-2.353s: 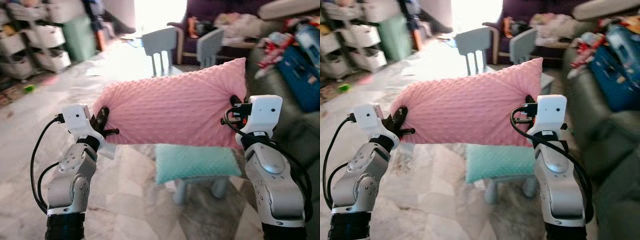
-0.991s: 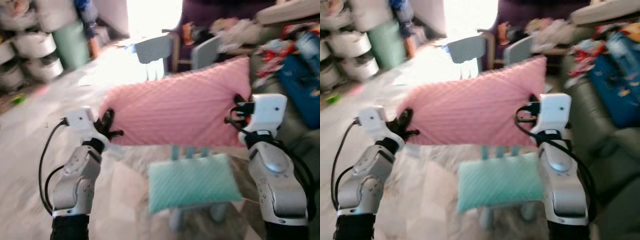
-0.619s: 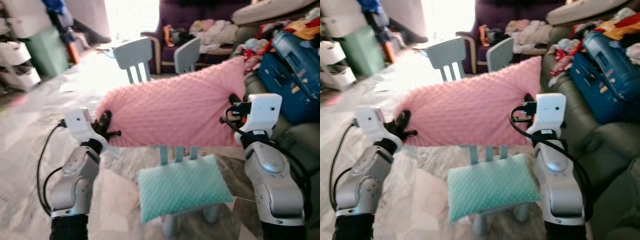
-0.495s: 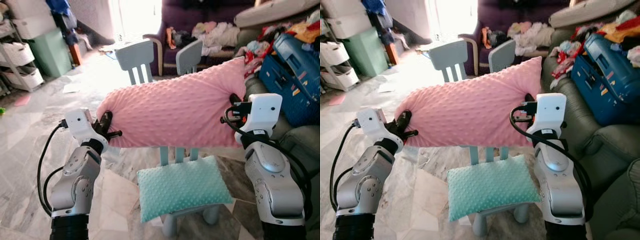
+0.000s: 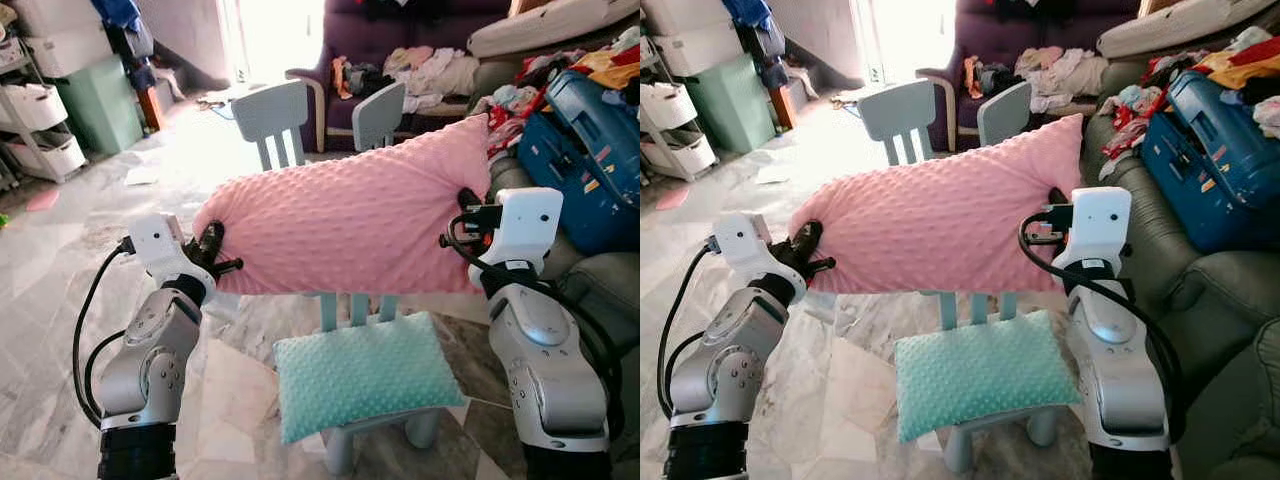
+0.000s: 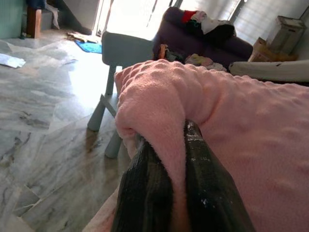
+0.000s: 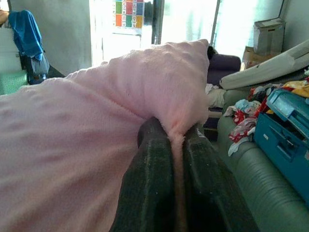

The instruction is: Move the pillow to the sofa

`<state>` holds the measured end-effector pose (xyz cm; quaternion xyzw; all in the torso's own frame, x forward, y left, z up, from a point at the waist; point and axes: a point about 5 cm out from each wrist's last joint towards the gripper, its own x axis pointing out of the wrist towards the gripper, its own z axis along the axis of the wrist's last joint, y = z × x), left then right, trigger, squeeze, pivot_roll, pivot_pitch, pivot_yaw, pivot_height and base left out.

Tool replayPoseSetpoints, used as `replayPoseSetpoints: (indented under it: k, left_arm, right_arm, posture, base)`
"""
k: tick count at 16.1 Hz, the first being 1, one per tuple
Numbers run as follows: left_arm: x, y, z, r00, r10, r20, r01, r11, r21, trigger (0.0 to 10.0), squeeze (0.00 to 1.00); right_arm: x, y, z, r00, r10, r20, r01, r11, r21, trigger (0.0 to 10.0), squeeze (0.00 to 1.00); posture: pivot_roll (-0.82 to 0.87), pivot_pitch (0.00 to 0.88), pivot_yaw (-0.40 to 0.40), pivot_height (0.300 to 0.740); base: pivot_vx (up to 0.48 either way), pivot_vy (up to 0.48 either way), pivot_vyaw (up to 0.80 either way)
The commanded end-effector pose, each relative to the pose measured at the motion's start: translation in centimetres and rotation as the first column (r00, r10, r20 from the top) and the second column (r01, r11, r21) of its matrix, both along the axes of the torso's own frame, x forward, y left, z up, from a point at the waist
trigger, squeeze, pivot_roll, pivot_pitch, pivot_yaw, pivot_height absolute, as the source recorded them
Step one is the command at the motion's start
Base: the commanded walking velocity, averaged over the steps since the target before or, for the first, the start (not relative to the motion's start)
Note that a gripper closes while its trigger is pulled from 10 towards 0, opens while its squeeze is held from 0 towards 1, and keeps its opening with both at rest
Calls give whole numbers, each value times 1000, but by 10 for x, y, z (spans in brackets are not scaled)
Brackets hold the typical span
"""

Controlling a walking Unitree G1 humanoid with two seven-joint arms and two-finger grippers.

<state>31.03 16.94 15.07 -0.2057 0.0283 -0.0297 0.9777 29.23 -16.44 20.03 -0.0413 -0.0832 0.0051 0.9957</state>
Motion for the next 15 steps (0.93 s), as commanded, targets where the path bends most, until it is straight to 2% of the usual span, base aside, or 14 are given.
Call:
replayPoseSetpoints:
  k: [1, 6, 15]
  left_arm:
    - [0, 3, 9, 1000, 5, 27, -5, 1000, 1, 10000, 0]
    - [-1, 0, 9, 1000, -4, 26, 4, 1000, -20, 10000, 0]
    - [-2, -4, 10, 999, -14, 30, 14, 1000, -12, 10000, 0]
  right_arm:
    - [-1, 0, 7, 1000, 6, 27, -6, 1000, -2, 10000, 0]
    - [0, 1, 7, 1000, 14, 25, -14, 1000, -4, 10000, 0]
    - [-1, 2, 5, 1000, 21, 15, -21, 1000, 0, 10000, 0]
  posture:
    - [-180, 0, 15, 740]
    - [-179, 0, 12, 740]
    - [-179, 0, 12, 740]
  base:
    - [0, 0, 0]
    - [0, 0, 0]
    - [0, 0, 0]
